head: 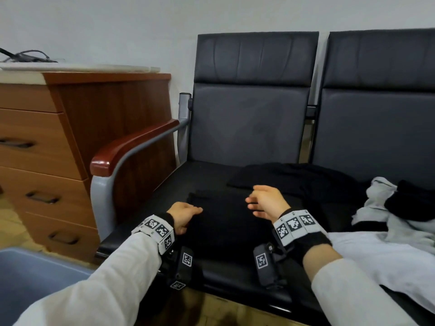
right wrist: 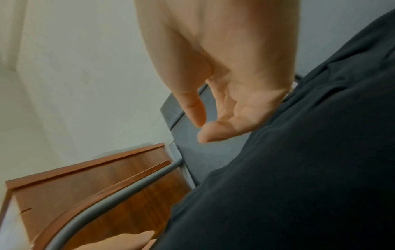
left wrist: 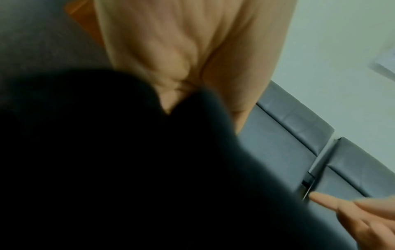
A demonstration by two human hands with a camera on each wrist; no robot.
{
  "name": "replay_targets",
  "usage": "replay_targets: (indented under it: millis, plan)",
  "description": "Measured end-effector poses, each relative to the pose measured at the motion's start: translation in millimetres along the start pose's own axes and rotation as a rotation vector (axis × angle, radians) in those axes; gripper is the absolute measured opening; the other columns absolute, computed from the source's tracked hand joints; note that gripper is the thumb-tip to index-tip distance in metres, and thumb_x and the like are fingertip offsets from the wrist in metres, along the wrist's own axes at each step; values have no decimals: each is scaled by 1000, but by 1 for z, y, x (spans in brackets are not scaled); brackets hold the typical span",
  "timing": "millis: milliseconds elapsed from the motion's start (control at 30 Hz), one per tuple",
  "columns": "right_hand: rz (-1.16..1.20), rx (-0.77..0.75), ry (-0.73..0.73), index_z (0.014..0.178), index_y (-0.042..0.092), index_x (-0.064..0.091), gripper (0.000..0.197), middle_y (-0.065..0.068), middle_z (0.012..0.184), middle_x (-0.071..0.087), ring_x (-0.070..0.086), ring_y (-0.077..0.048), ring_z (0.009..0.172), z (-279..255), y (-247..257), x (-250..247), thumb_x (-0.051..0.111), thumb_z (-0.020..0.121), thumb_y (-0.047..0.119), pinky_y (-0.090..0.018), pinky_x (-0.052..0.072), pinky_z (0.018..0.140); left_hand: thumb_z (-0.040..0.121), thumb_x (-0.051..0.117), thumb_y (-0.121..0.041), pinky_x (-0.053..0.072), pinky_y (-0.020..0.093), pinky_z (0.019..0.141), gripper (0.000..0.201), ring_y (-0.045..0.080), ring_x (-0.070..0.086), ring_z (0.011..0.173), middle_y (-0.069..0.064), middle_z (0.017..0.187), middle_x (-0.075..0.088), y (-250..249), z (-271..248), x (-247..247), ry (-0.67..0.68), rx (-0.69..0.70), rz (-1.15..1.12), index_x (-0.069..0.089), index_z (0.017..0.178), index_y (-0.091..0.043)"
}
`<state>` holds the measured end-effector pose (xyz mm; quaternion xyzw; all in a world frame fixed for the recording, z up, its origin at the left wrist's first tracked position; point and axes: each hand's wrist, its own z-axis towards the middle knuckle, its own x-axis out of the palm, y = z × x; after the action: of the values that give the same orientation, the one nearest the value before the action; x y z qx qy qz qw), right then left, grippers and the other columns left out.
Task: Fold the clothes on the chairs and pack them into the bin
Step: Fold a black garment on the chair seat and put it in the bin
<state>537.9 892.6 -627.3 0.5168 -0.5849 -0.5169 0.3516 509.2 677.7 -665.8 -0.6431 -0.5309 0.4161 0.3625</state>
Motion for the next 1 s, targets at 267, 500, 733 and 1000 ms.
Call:
replay_targets:
  millis: [267, 500, 733, 1000]
  plan:
    - [-304, 116, -99, 126, 14, 53, 39, -3, 81, 60, 55, -13, 63, 0, -33, -33, 57, 87, 10, -25, 45, 53, 93, 55, -19, 39, 31, 103, 41, 26, 50, 124, 12, 136, 50, -9, -3, 8, -251, 221, 556, 46, 133, -13]
    - [-640, 169, -109, 107, 5, 61, 33, -8, 94, 64, 66, -22, 82, -5, -31, -41, 67, 83, 26, -36, 59, 77, 87, 58, -22, 45, 41, 100, 55, 33, 48, 123, 16, 138, 41, -17, -26, -1, -267, 44, 1010, 38, 136, -11]
    - [-637, 273, 62, 93, 9, 53, 34, -9, 97, 63, 65, -22, 87, -14, -26, -45, 72, 82, 35, -32, 54, 75, 94, 45, -10, 51, 23, 47, 17, 14, 59, 57, 3, 78, 56, -29, -45, 43, -54, 307, 372, 56, 104, -17]
    - [119, 263, 191, 97, -2, 60, 24, -17, 84, 60, 66, -29, 66, -21, -22, -34, 62, 74, -9, -30, 56, 52, 100, 40, -19, 55, 34, 69, 23, 16, 54, 64, 7, 93, 50, -13, -55, 78, 269, 46, 343, 44, 122, -13]
